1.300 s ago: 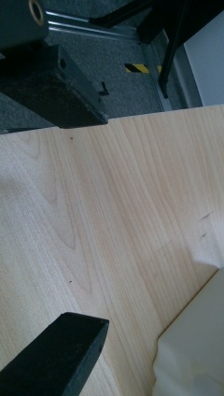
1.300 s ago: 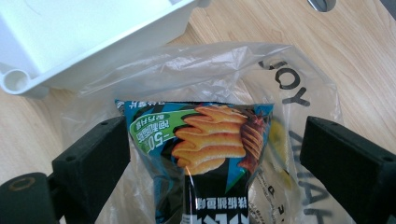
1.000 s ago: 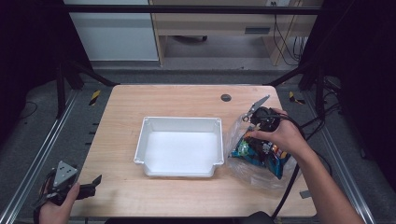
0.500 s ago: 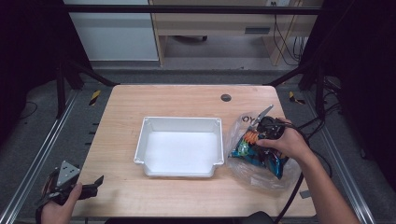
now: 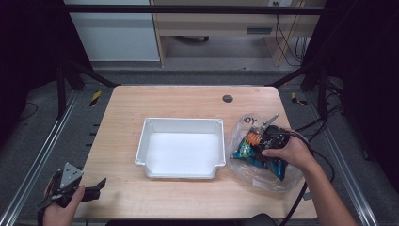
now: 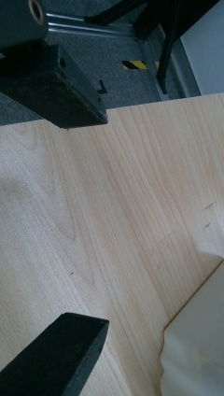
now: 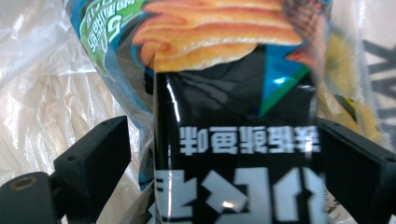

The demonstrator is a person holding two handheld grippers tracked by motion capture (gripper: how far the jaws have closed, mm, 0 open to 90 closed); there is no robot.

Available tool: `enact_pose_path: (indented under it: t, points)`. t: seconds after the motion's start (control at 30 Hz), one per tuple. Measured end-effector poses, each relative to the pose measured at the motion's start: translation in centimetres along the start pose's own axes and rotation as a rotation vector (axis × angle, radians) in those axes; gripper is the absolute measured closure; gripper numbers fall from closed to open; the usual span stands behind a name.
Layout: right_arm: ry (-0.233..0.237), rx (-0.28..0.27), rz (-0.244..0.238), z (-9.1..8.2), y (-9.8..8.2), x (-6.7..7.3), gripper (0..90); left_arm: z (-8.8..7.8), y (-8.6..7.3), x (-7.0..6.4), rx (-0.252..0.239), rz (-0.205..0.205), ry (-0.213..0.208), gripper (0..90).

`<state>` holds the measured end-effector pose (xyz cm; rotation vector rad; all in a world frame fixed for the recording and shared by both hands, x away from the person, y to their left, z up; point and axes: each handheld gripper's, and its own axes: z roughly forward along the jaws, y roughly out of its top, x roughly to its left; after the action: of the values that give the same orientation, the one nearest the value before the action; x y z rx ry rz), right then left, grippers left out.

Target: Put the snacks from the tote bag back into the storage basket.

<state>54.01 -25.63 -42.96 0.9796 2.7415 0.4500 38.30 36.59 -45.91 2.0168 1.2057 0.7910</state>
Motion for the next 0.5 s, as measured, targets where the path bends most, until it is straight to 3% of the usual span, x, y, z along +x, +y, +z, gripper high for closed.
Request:
enact_pose_path:
  t: [0.2,0.33,0.5]
  points:
    - [0.002,0.008,0.008,0.4,-0.4,0.2,17.6,0.0,0.0,0.0,0.000,0.000,0.000,3.0]
    - [-0.011,-0.006,0.001,0.0,-0.7,0.3,30.7,0.0,0.0,-0.1,-0.001,0.002,0.000,3.0]
    - [-0.024,-0.034,-0.017,-1.0,-1.1,0.4,39.1,0.0,0.0,-0.1,-0.003,0.001,0.000,3.0]
